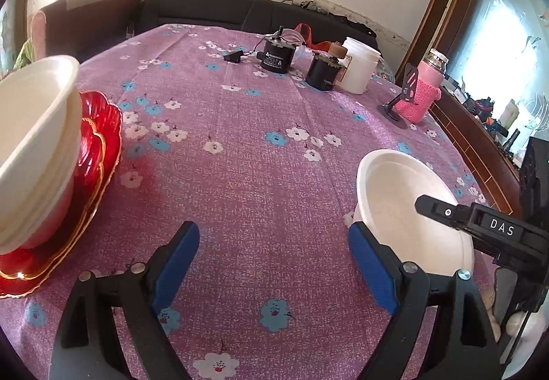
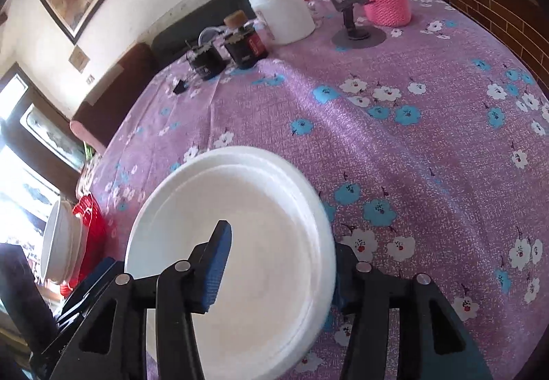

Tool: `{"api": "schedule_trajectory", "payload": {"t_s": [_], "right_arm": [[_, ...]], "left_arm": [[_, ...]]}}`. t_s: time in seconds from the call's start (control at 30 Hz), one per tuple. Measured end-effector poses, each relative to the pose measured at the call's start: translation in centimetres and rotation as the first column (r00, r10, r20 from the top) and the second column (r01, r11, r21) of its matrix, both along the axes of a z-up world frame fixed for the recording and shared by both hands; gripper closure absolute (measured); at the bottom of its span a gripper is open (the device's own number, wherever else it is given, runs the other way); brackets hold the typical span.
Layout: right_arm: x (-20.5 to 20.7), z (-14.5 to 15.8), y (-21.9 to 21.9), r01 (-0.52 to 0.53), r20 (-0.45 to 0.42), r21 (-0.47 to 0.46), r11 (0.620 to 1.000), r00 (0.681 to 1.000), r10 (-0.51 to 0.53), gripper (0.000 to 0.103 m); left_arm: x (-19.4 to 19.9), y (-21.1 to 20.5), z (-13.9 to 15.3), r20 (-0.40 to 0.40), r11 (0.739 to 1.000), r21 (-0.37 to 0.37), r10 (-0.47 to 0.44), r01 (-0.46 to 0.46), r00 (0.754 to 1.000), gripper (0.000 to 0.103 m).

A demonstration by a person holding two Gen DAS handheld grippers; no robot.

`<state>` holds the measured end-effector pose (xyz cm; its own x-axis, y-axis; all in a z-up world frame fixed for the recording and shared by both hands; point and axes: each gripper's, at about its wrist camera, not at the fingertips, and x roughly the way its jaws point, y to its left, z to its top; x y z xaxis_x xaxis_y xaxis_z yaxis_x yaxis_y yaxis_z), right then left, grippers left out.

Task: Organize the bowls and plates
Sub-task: 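Carry the small white bowl across the table toward the stack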

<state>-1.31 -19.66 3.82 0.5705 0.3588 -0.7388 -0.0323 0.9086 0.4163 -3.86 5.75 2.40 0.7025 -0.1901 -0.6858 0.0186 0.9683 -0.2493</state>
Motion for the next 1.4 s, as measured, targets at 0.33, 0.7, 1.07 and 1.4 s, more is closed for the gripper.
{"api": "schedule_trajectory", "payload": {"t_s": [0.33, 0.7, 1.07, 1.4], "right_arm": [[-1.3, 0.2, -3.7, 0.162, 0.118, 0.076, 0.984, 0.978, -0.17, 0.05], [-1.6, 0.6, -2.7, 0.167, 0.151, 0.001, 0.986, 0.975, -0.165, 0.05], [-1.7, 0.8, -3.0, 0.214, 0.174, -0.042, 0.976, 0.964, -0.203, 0.05], [-3.7, 1.7, -3.8, 0.194, 0.122, 0.045, 0.98, 0.973, -0.198, 0.05]], "left_arm": [[-0.9, -0.9, 0.7, 0.058, 0.997, 0.077, -0.004, -0.001, 0.998, 0.015], [-0.7, -0.9, 0.5, 0.043, 0.997, 0.078, 0.001, -0.004, 0.999, 0.015], [-0.6, 0.4, 0.5, 0.035, 0.999, 0.017, 0.034, -0.035, 0.999, 0.015], [-0.3, 2.0, 2.8, -0.022, 0.998, -0.053, 0.033, -0.035, 0.999, 0.015]]}}
